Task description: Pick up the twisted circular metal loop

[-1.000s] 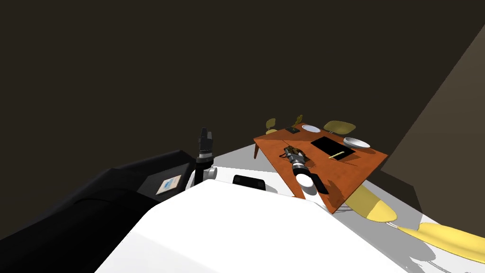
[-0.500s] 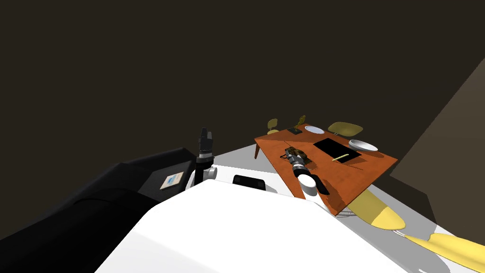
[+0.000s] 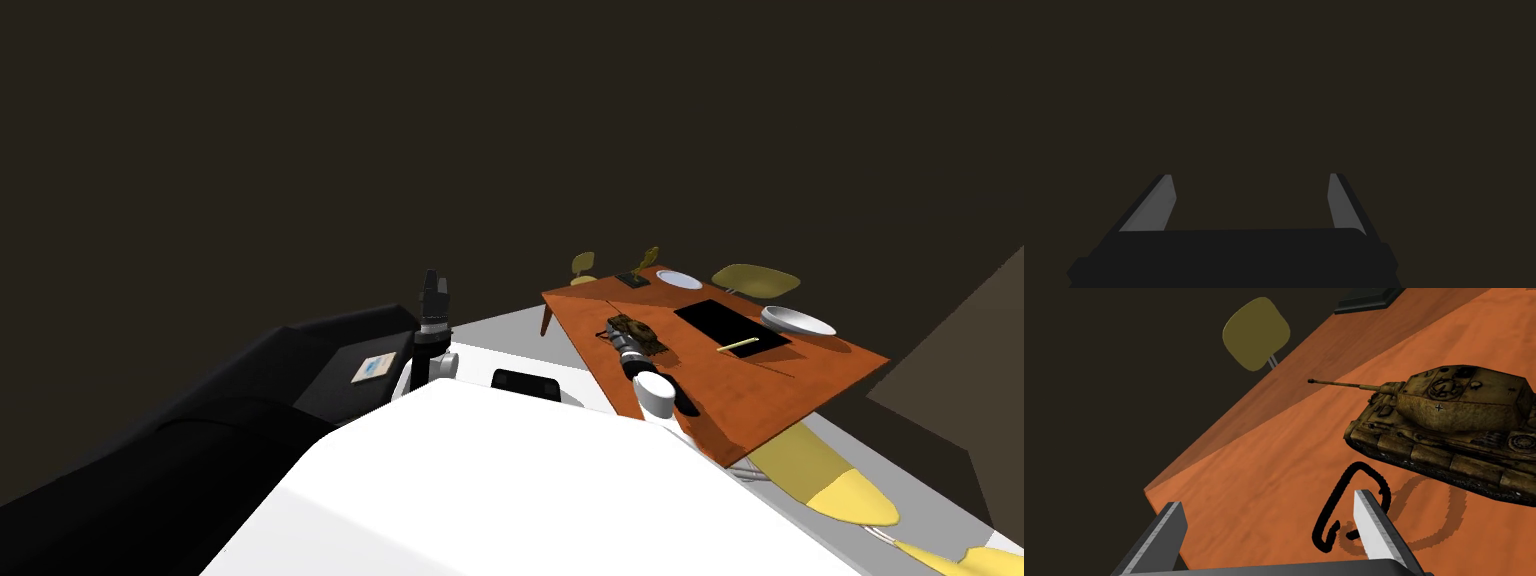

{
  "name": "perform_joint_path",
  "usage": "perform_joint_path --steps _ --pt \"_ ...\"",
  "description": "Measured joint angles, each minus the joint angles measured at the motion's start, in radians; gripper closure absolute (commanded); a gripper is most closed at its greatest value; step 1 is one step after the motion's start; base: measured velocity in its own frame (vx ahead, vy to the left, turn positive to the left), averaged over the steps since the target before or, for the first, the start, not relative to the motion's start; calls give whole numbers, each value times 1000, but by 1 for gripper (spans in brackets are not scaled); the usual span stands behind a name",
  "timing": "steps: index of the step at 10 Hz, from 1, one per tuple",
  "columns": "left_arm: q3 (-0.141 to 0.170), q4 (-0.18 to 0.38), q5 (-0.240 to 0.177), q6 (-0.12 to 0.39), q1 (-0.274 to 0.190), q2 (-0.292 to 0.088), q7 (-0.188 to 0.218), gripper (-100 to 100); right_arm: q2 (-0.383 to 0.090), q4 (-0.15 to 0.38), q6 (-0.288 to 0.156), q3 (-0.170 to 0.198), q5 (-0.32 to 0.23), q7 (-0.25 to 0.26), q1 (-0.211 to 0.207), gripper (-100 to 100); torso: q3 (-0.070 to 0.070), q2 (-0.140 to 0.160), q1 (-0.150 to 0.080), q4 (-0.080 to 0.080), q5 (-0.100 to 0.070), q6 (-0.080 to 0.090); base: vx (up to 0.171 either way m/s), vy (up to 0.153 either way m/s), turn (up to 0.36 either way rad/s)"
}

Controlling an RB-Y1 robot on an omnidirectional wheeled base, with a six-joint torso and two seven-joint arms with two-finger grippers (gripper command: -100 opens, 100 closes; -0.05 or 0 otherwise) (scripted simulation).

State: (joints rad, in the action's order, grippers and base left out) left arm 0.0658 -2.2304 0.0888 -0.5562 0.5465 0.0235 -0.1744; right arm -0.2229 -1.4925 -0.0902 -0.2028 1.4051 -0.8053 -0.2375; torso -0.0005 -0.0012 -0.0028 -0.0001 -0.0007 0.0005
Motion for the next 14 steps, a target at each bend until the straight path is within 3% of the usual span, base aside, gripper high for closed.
perform_joint_path --steps 1,3,4,5,7,9,10,11,14 --pt "0 0 0 0 0 0 0 0 -15 17 -7 9 8 -22 2 -100 0 0 0 0 0 0 -6 -17 -11" --pt "0 0 0 0 0 0 0 0 -56 30 34 55 67 -28 -3 -100 0 0 2 0 0 1 -1 -1 -6" --pt "0 0 0 0 0 0 0 0 -61 31 41 60 98 -25 -3 -100 0 0 2 0 1 0 -9 -18 154" --pt "0 0 0 0 0 0 0 0 -38 42 5 21 48 -82 -2 -100 0 0 1 0 0 0 -5 -30 101" --pt "0 0 0 0 0 0 0 0 -67 69 14 47 113 -67 3 -100 0 0 1 0 0 1 1 -12 -9" --pt "0 0 0 0 0 0 0 0 -69 70 17 49 167 -60 2 -100 0 0 2 0 1 1 -3 -9 73" --pt "0 0 0 0 0 0 0 0 -87 82 26 68 142 -132 -2 -100 0 0 1 0 0 0 -3 -34 85" --pt "0 0 0 0 0 0 0 0 -85 97 16 57 158 -143 1 -100 0 0 0 0 0 1 0 -20 5" --pt "0 0 0 0 0 0 0 0 -69 132 -22 21 268 -79 9 -100 0 0 1 0 0 0 -1 -14 81"
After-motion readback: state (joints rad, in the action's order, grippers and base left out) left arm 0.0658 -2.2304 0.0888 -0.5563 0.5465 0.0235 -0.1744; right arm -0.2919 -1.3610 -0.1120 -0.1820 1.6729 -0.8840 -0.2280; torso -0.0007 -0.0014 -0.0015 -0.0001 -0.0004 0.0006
